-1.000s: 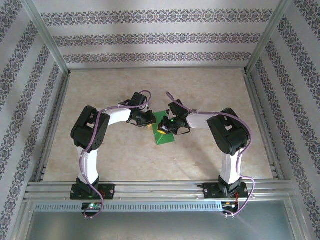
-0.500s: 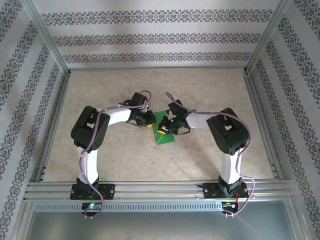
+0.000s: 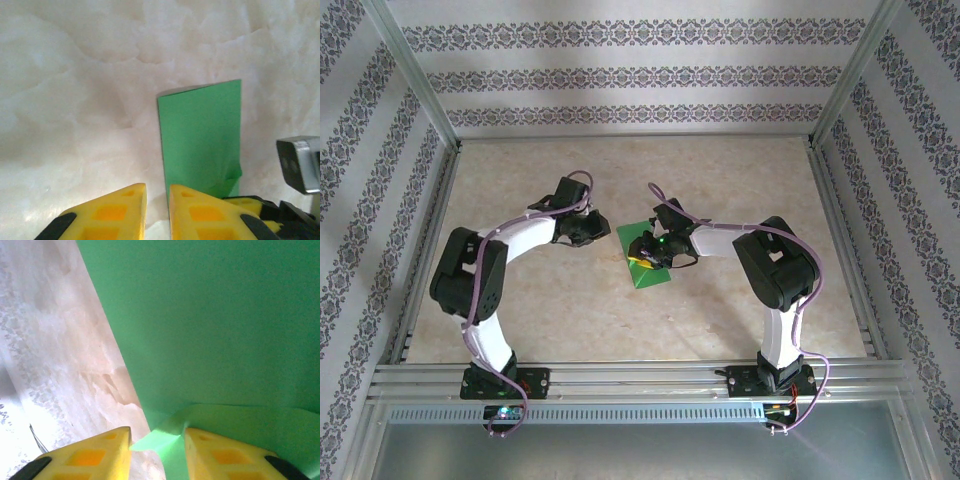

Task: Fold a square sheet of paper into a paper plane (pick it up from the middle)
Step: Fold the triangle a second time at the center of the table.

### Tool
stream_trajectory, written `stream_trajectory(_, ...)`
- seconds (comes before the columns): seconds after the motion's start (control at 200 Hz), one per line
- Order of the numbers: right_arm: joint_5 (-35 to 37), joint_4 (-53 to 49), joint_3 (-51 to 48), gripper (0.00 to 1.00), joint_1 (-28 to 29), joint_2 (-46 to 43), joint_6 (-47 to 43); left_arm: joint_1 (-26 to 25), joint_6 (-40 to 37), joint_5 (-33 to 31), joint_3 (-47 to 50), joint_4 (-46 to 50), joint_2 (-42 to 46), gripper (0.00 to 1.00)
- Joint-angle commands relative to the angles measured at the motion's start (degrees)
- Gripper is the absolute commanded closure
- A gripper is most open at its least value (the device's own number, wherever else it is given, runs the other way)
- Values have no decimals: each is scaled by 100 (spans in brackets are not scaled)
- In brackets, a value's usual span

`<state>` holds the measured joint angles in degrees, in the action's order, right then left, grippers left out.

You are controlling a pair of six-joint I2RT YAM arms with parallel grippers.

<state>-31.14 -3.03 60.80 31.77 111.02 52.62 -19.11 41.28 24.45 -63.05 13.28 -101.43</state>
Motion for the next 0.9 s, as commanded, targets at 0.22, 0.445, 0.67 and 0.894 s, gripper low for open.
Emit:
stream_trajectory(0.22,333,-172,-213,60,-30,141,-117,-142,303,372,538,-274,509,80)
stream_trajectory(0.445,455,-287,-363,79,-78,130,-219,-447,457,538,586,-464,472,82)
stream_trajectory(0.67,571,-519,-384,94,-101,174,-283,-812,631,690,494,-668,126,87)
stream_trajectory(0.894,604,-699,-337,100,-104,239,-313,-1024,536,588,161,-461,-304,92)
